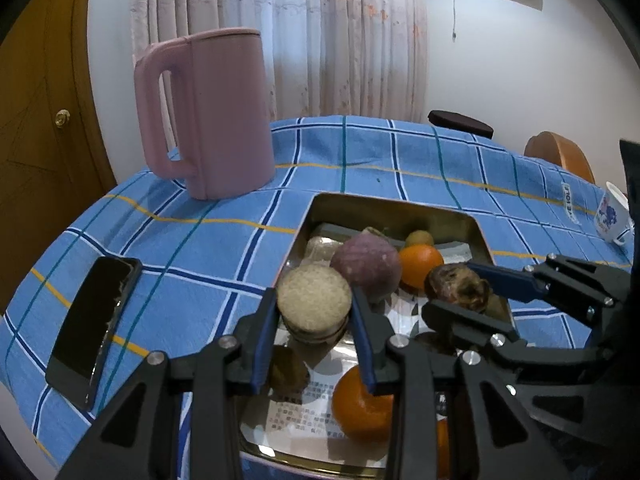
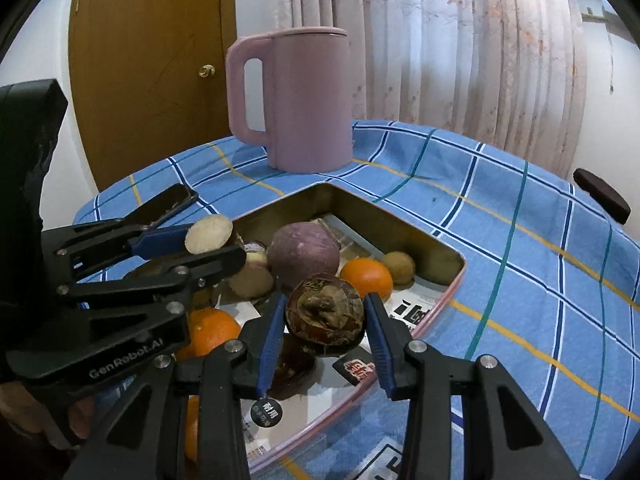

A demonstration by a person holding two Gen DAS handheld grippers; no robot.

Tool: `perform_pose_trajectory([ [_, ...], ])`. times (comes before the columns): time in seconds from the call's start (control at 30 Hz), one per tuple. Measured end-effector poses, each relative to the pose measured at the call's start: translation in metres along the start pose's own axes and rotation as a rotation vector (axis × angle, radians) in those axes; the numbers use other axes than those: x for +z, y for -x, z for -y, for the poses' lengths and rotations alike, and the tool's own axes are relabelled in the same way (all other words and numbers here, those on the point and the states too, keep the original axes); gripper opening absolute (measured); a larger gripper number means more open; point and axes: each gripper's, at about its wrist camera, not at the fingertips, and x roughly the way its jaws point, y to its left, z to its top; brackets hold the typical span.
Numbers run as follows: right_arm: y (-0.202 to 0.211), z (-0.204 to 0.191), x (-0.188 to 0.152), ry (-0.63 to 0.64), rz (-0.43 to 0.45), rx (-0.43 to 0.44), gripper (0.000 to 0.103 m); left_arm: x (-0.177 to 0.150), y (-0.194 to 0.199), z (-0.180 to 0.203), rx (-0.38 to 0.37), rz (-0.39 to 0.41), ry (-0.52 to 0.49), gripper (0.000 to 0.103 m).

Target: Organize fruits

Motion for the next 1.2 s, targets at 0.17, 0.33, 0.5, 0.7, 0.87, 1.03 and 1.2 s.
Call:
perform_pose_trajectory([
  [0.17,0.0,-0.005,-0.002,0.022,-0.011,0.003,0.047,-0.002,0.002,-0.002,-0.011,-0.008,0.008,0.039],
  [0.33,0.017,0.003,-0.008,-0.019,0.047,0.008,0.06,0.0,0.021,-0.005,0.002,0.047,0.025,0.069],
  [0.5,0.036,0.015,-0.013,-0.063,0.09,-0.031,0.063,0.002,0.043,-0.008,-0.014,0.121,0.052,0.092],
  [0.7,0.06,0.03,-0.017,-0.107,0.143,-0.094,0.066,0.004,0.056,0.0,-0.024,0.173,0.031,0.096],
  [0.87,0.071,0.036,-0.018,-0.113,0.161,-0.131,0.073,0.002,0.057,0.005,-0.027,0.176,0.017,0.097],
  [1.03,0.08,0.042,-0.024,-0.126,0.167,-0.15,0.078,0.001,0.057,0.006,-0.027,0.175,0.023,0.099],
  [1.2,0.088,0.046,-0.03,-0.137,0.172,-0.166,0.079,0.0,0.058,0.01,-0.036,0.177,0.012,0.099],
])
